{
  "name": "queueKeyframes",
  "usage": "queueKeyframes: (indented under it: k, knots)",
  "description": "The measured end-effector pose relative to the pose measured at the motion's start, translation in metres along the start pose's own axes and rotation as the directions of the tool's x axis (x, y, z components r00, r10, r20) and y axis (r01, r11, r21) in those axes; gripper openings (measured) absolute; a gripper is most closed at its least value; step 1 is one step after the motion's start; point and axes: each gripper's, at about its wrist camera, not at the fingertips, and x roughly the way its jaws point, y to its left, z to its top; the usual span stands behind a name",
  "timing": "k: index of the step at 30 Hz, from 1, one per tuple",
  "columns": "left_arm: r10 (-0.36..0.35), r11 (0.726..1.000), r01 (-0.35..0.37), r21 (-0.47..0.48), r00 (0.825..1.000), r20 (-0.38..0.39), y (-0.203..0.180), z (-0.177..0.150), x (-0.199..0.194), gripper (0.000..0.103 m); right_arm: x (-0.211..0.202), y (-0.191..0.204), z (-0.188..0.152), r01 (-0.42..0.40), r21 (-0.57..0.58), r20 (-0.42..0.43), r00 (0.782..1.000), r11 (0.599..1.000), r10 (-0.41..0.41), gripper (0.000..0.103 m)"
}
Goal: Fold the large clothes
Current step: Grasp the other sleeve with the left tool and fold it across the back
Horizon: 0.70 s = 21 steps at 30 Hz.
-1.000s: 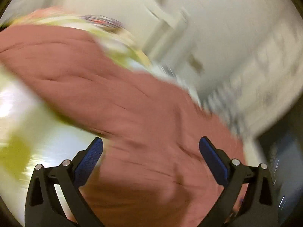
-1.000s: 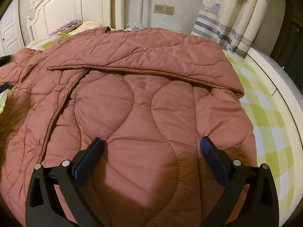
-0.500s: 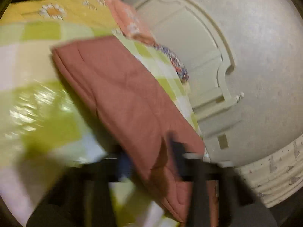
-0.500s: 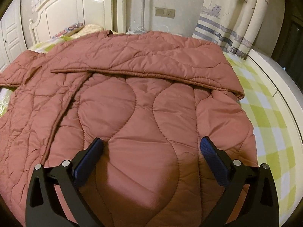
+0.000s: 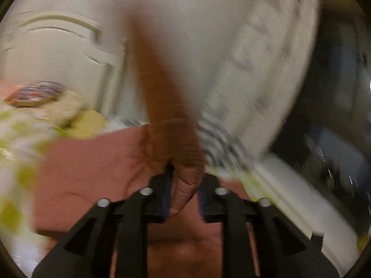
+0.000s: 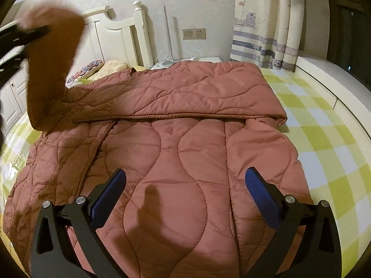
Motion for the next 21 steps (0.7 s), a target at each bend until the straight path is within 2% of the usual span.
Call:
queueKeyframes:
  k: [1, 2, 5, 8, 11, 12, 14, 15, 16, 17, 18, 19, 20, 21]
  knots:
    - [-0.030, 0.999, 0.031, 0.023, 0.998, -0.056, -0.013, -0.017, 0.017, 0.067, 0.000, -0.001, 0.000, -0.003, 0.004, 0.001, 1.000, 1.000, 0.003, 0.098]
    - [-0.037, 0.998, 0.042, 0.052, 0.994, -0.104, -0.024, -0.029, 0.031, 0.087, 0.000, -0.001, 0.000, -0.004, 0.005, 0.002, 1.000, 1.000, 0.004, 0.098]
    - [0.015, 0.988, 0.013, 0.156, 0.985, -0.174, -0.045, -0.068, 0.058, 0.087, -0.002, -0.001, -0.002, -0.008, 0.005, 0.003, 1.000, 1.000, 0.008, 0.098]
    - [0.056, 0.980, -0.016, 0.197, 0.979, -0.198, -0.037, -0.083, 0.055, 0.087, -0.002, -0.002, -0.002, -0.023, 0.009, 0.000, 1.000, 1.000, 0.023, 0.098]
    - [0.086, 0.987, -0.066, 0.149, 0.988, -0.131, -0.005, -0.076, 0.016, 0.087, -0.001, -0.003, -0.002, -0.032, 0.014, -0.003, 0.999, 0.999, 0.032, 0.098]
    - [0.108, 0.989, -0.097, 0.112, 0.990, -0.093, 0.011, -0.070, 0.004, 0.088, -0.002, -0.003, -0.002, -0.033, 0.015, -0.002, 0.999, 0.999, 0.033, 0.098]
    - [0.185, 0.983, -0.185, -0.008, 0.983, 0.002, 0.046, -0.058, -0.032, 0.094, -0.003, -0.003, -0.003, -0.035, 0.016, 0.004, 0.999, 0.999, 0.035, 0.098]
    - [0.236, 0.967, -0.230, -0.107, 0.971, 0.049, 0.074, -0.056, -0.053, 0.094, -0.003, -0.003, -0.003, -0.035, 0.017, 0.005, 0.999, 0.999, 0.035, 0.098]
    - [0.265, 0.954, -0.252, -0.162, 0.962, 0.064, 0.088, -0.055, -0.064, 0.094, -0.003, -0.003, -0.003, -0.036, 0.017, 0.005, 0.999, 0.999, 0.035, 0.098]
    - [0.313, 0.931, -0.291, -0.221, 0.947, 0.075, 0.104, -0.051, -0.072, 0.094, -0.003, -0.003, -0.002, -0.035, 0.016, 0.004, 0.999, 0.999, 0.035, 0.098]
    - [0.370, 0.902, -0.338, -0.268, 0.926, 0.077, 0.120, -0.053, -0.078, 0.094, -0.003, -0.003, -0.003, -0.034, 0.015, 0.003, 0.999, 0.999, 0.034, 0.098]
    - [0.435, 0.861, -0.393, -0.324, 0.898, 0.068, 0.138, -0.059, -0.086, 0.093, -0.003, -0.003, -0.002, -0.031, 0.012, 0.002, 1.000, 0.999, 0.031, 0.098]
    - [0.469, 0.831, -0.420, -0.365, 0.881, 0.054, 0.152, -0.066, -0.090, 0.093, -0.003, -0.002, -0.002, -0.029, 0.011, 0.002, 1.000, 1.000, 0.029, 0.098]
    - [0.486, 0.811, -0.435, -0.391, 0.873, 0.038, 0.162, -0.070, -0.092, 0.093, -0.003, -0.002, -0.003, -0.028, 0.010, 0.002, 1.000, 1.000, 0.028, 0.098]
